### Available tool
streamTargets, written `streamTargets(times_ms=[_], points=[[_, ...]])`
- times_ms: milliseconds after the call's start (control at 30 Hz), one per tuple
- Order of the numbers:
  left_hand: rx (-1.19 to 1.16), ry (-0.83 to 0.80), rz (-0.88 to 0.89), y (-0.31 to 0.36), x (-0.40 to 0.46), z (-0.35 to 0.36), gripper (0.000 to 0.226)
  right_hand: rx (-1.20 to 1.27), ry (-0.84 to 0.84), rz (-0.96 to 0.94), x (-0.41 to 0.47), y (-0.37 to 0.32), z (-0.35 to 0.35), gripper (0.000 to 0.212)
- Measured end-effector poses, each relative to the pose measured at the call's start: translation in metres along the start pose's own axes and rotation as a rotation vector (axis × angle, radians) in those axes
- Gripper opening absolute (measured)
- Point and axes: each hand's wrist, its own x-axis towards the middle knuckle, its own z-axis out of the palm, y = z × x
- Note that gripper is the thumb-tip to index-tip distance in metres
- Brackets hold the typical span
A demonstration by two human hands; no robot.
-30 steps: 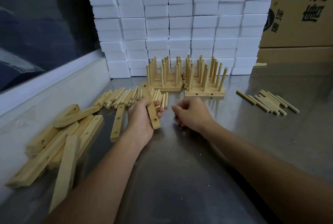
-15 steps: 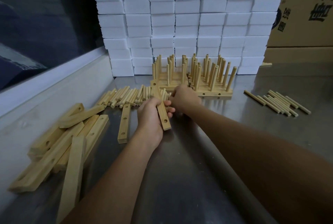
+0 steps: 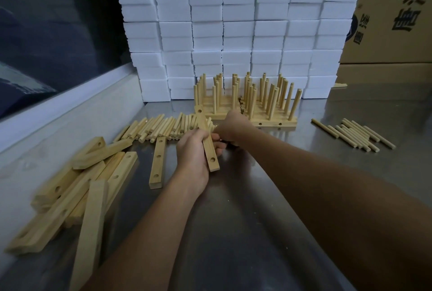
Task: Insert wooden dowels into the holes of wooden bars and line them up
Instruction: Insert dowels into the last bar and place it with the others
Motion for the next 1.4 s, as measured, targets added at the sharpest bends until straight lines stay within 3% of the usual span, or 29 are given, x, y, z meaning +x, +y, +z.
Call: streamTargets(times_ms=[100,333,467,533,733,833,933,1200,1400], points=[[-0.001,-0.015,-0.006,0.0,0.001,-0.001,0.019,0.076,-0.057,0.016,-0.003,-0.001,-0.002,0.024],[0.016,-0.029,0.018,-0.001,0.0,-0.004,0.014,0.46,0.009,-0.046,-0.027,0.029,-0.013,0.018],[0.142,-0.054,0.081,-0.004,-0.002,-0.002,0.001,0.599,0.057,-0.139,-0.045,0.053,-0.019,0.021],[0.204,-0.081,0.108,-0.007,-0.003,-0.001,0.006,0.616,0.099,-0.201,-0.054,0.064,-0.022,0.016],[0.471,-0.162,0.233,-0.011,-0.013,0.003,0.017,0.686,0.286,-0.382,-0.07,0.079,-0.027,0.034],[0.548,-0.243,0.272,-0.011,-0.019,0.005,0.007,0.627,0.367,-0.484,-0.072,0.08,-0.026,0.022],[0.578,-0.274,0.303,-0.011,-0.021,0.006,0.017,0.553,0.389,-0.547,-0.075,0.081,-0.024,0.016],[0.633,-0.271,0.386,-0.013,-0.02,0.004,0.032,0.455,0.438,-0.497,-0.075,0.082,-0.023,0.013],[0.843,-0.267,0.537,-0.02,-0.017,0.003,0.026,0.178,0.56,-0.477,-0.077,0.085,-0.024,0.011]])
